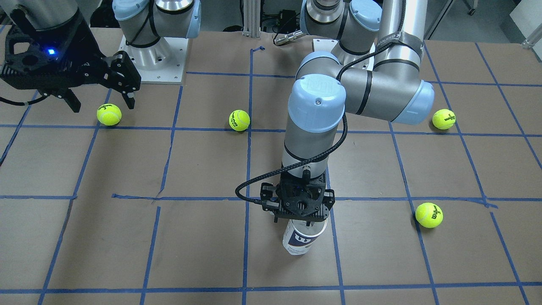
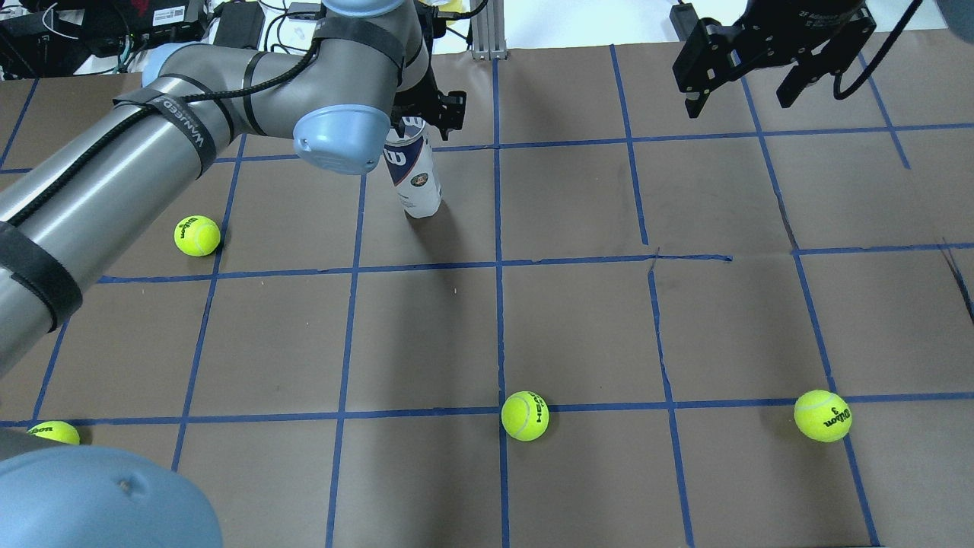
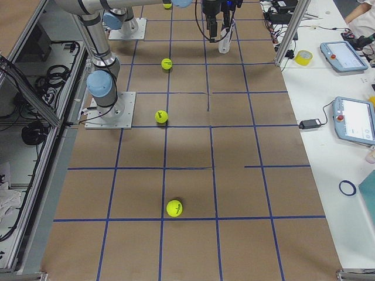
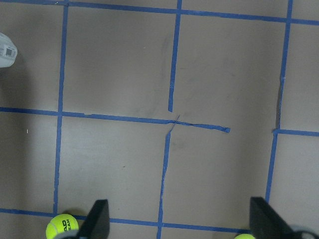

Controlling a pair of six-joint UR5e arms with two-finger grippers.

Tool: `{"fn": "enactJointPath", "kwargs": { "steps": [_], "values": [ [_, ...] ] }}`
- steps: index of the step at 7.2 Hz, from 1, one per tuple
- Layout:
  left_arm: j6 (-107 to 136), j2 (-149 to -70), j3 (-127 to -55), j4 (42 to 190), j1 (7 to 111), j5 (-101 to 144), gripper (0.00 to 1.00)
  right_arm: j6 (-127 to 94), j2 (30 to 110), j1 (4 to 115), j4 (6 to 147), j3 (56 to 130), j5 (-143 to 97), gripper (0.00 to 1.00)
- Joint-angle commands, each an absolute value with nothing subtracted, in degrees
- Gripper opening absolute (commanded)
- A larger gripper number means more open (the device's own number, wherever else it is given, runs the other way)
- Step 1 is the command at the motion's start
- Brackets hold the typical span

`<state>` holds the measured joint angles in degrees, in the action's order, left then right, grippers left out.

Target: Lift up tennis ball bucket

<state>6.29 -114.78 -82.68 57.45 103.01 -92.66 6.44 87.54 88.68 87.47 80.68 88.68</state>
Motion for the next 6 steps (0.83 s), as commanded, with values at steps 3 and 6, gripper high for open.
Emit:
{"fn": "enactJointPath", "kwargs": {
  "steps": [3, 6],
  "values": [
    [5.37, -108.82, -70.25, 83.69, 98.65, -92.55, 1.0, 6.42, 87.54, 88.68, 87.45, 80.68, 88.59, 1.0],
    [-0.59, -102.16, -74.15, 91.4, 88.08, -88.94, 1.0, 6.5, 87.45, 88.68, 87.45, 80.77, 88.51, 1.0]
  ]
}}
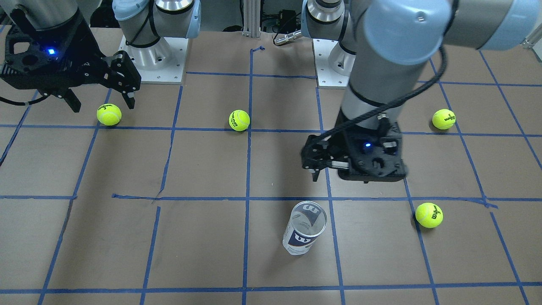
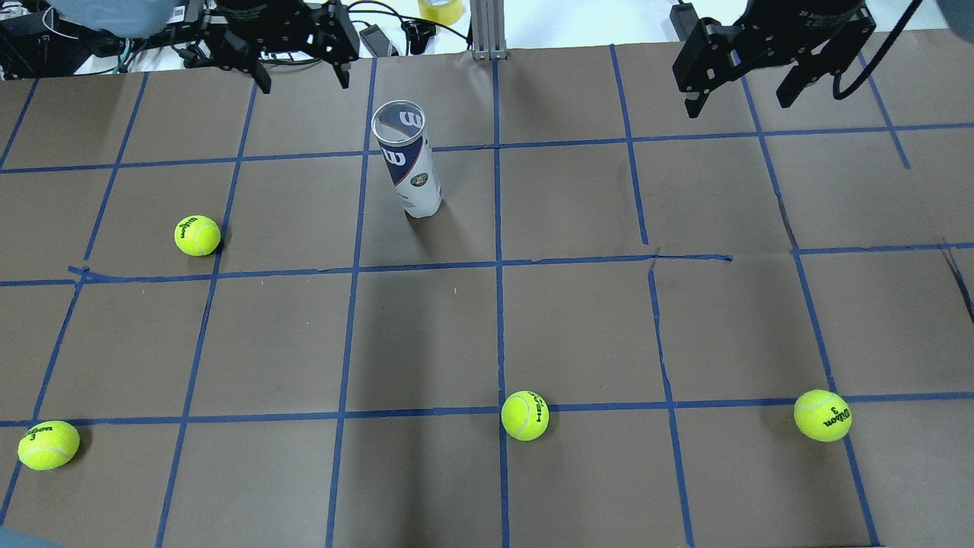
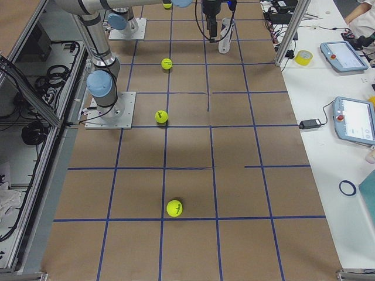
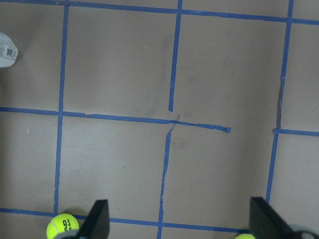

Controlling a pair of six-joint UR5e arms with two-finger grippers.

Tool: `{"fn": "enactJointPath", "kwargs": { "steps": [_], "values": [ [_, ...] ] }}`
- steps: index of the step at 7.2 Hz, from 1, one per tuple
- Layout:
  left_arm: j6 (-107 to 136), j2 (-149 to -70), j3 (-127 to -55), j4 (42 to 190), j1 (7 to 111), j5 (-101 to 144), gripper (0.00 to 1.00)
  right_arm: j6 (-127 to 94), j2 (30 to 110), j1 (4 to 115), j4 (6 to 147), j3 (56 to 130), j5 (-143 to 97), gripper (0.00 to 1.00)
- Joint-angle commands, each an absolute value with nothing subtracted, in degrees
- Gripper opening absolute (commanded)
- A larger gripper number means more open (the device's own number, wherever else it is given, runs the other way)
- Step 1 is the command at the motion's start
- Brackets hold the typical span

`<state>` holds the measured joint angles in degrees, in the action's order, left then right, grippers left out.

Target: Lift up tennis ball bucket

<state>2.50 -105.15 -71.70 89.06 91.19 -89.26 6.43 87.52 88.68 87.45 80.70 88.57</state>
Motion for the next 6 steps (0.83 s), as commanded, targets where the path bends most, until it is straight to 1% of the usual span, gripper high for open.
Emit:
{"fn": "enactJointPath", "kwargs": {
  "steps": [1, 3, 6],
  "values": [
    [-0.61, -99.52, -77.4, 91.32, 85.72, -87.99, 1.0, 6.5, 87.45, 88.68, 87.45, 80.77, 88.51, 1.0],
    [-1.14, -94.5, -82.77, 91.32, 83.5, -87.89, 1.0, 6.5, 87.45, 88.68, 87.45, 80.77, 88.51, 1.0],
    [-1.23, -90.89, -85.86, 91.49, 83.58, -88.86, 1.0, 6.33, 87.45, 88.68, 87.36, 80.77, 88.51, 1.0]
  ]
}}
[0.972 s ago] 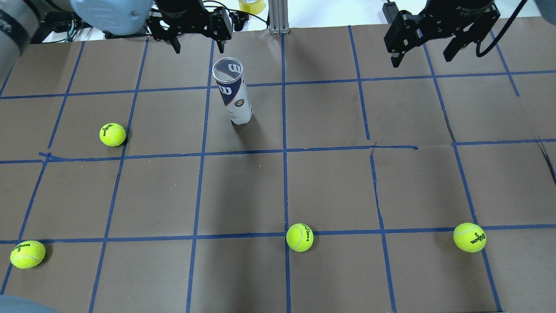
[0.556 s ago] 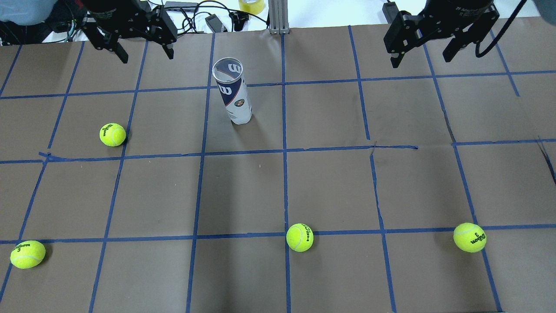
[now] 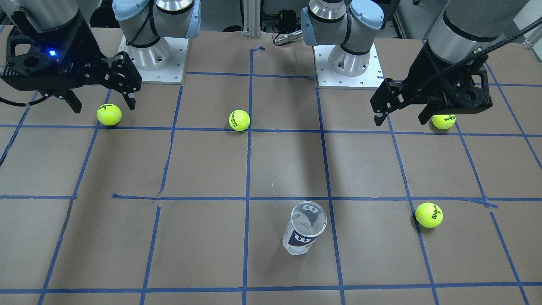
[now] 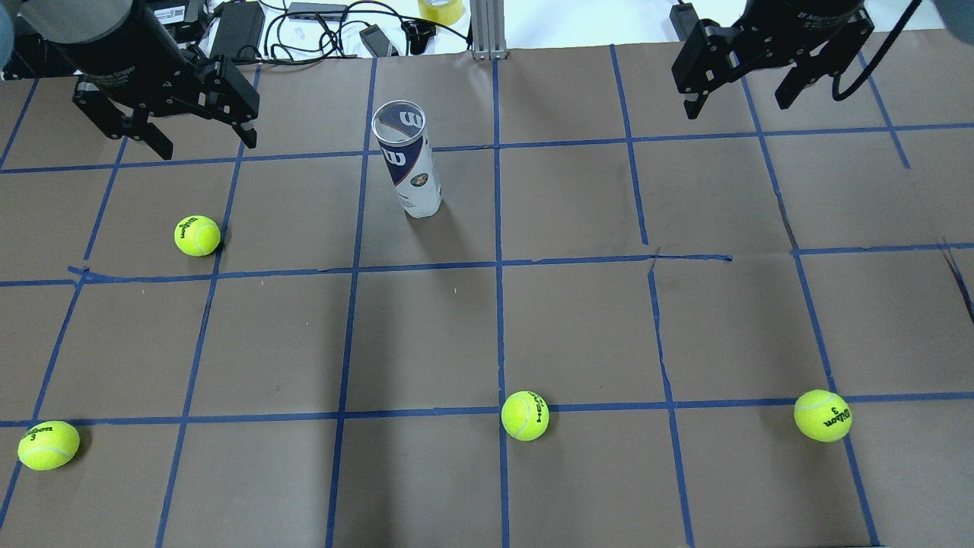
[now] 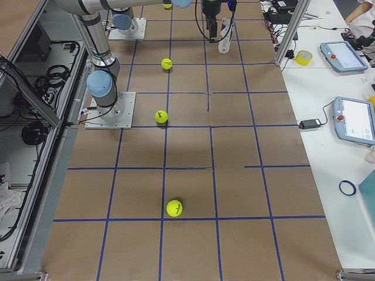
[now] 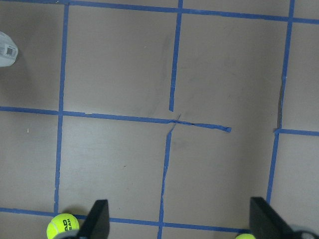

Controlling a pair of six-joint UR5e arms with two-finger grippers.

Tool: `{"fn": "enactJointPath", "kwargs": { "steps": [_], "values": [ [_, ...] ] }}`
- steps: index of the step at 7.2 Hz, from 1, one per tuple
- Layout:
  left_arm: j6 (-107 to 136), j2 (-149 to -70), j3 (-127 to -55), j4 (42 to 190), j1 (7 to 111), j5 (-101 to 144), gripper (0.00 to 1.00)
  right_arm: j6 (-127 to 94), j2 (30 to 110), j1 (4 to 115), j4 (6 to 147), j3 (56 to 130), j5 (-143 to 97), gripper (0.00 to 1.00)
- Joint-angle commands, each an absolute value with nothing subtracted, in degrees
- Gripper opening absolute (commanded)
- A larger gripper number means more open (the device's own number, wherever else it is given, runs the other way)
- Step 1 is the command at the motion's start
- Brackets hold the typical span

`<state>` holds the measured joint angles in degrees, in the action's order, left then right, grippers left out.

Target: Lift up tennis ball bucket

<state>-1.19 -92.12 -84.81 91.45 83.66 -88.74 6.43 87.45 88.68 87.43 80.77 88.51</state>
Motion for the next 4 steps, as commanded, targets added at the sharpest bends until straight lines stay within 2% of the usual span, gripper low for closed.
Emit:
{"fn": "enactJointPath", "kwargs": {
  "steps": [1, 4],
  "values": [
    [-1.23, -90.7, -85.87, 91.58, 83.5, -88.94, 1.0, 6.33, 87.45, 88.68, 87.36, 80.77, 88.51, 1.0],
    [-1.23, -90.53, -86.31, 91.67, 83.41, -88.86, 1.0, 6.42, 87.45, 88.68, 87.36, 80.77, 88.51, 1.0]
  ]
}}
